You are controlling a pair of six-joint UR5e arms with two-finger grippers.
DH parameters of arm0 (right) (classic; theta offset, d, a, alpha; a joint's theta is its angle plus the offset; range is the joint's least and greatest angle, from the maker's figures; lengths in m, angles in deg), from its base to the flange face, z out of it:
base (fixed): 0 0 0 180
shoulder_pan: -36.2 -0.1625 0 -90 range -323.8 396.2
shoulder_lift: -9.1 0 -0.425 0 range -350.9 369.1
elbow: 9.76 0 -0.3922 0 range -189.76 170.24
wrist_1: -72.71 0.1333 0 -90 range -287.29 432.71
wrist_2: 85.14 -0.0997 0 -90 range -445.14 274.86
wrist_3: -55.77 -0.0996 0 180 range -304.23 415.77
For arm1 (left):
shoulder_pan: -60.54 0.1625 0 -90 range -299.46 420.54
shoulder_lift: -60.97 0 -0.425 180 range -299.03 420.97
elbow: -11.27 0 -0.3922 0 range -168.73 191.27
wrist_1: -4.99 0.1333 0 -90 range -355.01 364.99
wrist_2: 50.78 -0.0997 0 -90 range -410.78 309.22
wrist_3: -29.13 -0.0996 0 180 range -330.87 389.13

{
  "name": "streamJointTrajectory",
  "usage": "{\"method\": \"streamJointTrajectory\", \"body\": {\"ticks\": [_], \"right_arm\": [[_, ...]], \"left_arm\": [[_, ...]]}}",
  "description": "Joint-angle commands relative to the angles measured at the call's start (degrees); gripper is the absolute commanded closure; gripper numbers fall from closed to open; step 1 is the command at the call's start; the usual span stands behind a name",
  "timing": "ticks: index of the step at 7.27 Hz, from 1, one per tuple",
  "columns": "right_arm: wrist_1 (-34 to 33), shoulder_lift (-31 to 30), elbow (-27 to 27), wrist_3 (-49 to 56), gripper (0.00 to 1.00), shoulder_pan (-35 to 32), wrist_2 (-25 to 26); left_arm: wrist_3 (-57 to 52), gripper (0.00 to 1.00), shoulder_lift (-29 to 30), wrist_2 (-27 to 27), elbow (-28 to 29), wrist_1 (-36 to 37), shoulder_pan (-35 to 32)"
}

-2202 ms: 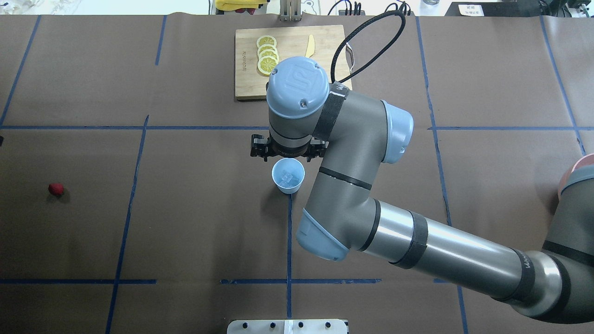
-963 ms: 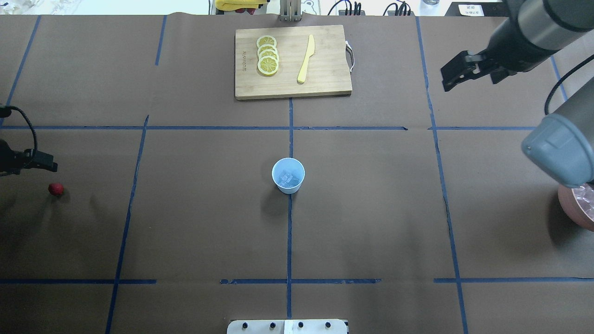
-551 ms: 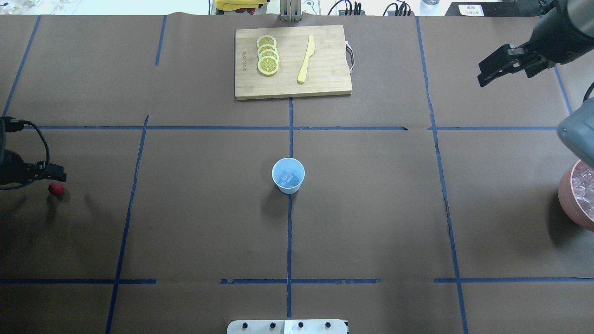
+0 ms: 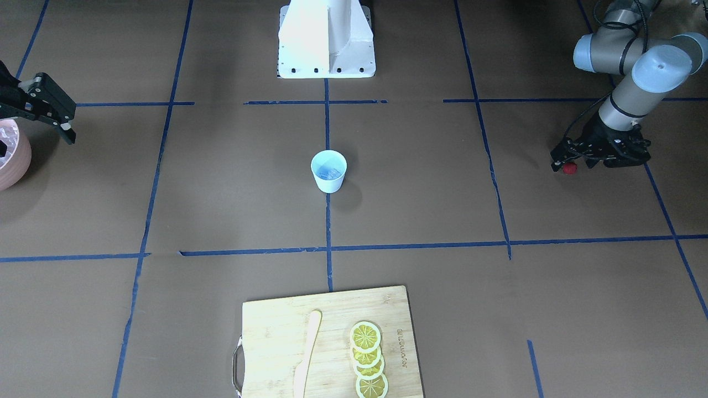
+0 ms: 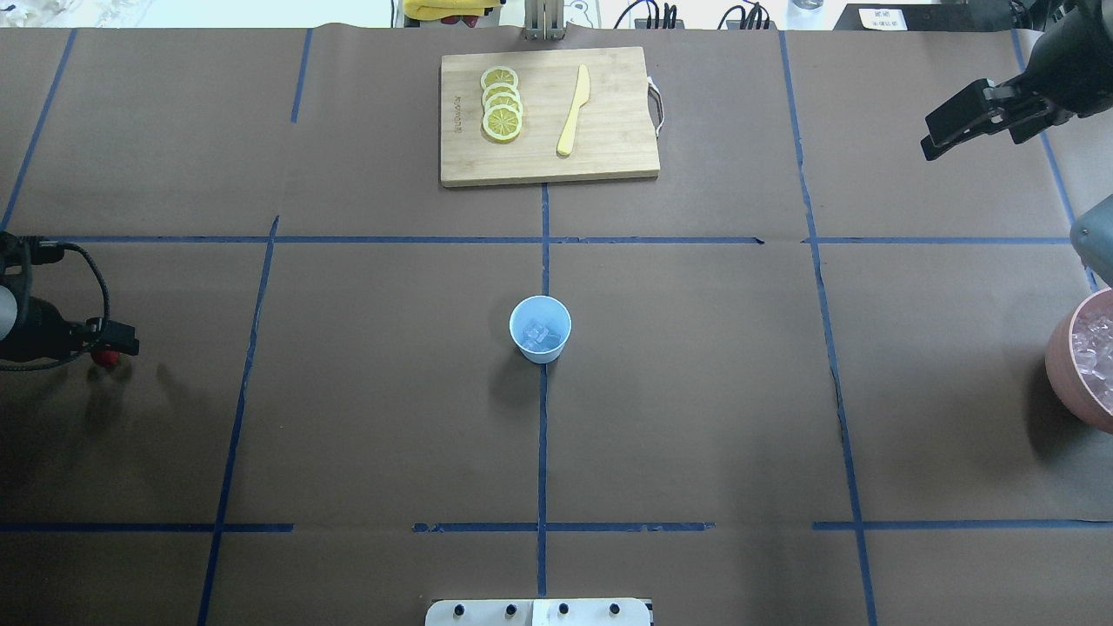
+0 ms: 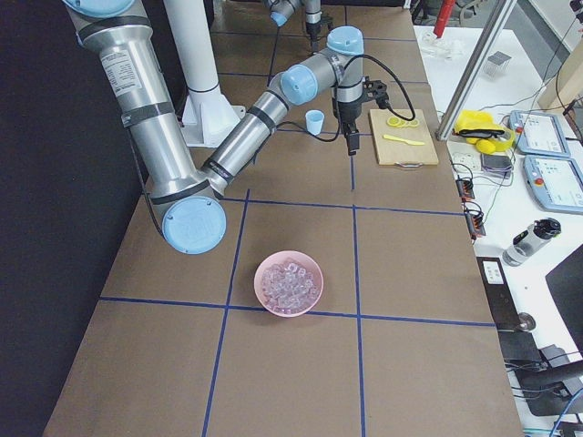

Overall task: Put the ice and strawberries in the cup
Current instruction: 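Withdraw the right gripper toward the bowl while the left gripper lowers onto the strawberry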

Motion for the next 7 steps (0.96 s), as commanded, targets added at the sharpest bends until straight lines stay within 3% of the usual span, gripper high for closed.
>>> {"method": "streamJointTrajectory", "body": {"ticks": [1,3,7], "right_arm": [[0.0,0.1,-0.2,-0.1,0.01,0.0,0.1],[0.0,0.1,-0.1,-0.1,0.01,0.0,0.0],[0.0,0.0,0.2,0.0,0.01,-0.3,-0.4]], "left_arm": [[0.2,0.09,0.0,-0.1,0.3,0.1,0.1],[1.9,0.24,0.1,0.0,0.4,0.1,0.2],[3.0,0.86,0.1,0.0,-0.3,0.1,0.0]]}}
